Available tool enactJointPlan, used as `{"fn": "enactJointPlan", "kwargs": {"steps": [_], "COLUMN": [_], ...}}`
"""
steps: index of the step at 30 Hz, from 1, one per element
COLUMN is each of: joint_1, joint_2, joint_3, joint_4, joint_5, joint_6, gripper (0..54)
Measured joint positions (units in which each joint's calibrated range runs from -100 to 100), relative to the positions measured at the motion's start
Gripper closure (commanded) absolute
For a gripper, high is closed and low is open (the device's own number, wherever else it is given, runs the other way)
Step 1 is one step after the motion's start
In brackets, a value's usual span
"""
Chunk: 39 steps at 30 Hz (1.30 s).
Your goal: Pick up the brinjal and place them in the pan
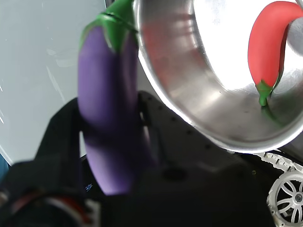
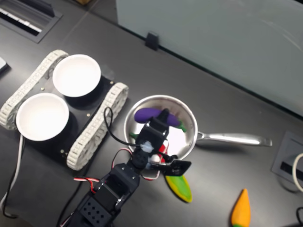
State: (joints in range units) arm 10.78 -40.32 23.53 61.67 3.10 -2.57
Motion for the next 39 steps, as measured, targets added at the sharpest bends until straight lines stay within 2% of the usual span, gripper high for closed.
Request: {"fn": "enactJointPlan", "kwargs": {"steps": [6, 13, 18, 25, 39], "joint_1": [-0.6, -0.9, -2.0, -2.3, -2.2], "joint_2": [0.0, 0.0, 0.0, -0.3, -0.6], "joint_3": [0.0, 0.0, -0.5, -3.0, -3.1], "joint_4": [1.2, 2.0, 4.4, 7.8, 8.2], "joint_5": [0.2, -0.1, -0.1, -0.1, -0.1], "joint_6": [0.0, 0.0, 0.0, 0.0, 0.0], "gripper": [20.3, 14.0, 8.9, 7.3, 7.8]}}
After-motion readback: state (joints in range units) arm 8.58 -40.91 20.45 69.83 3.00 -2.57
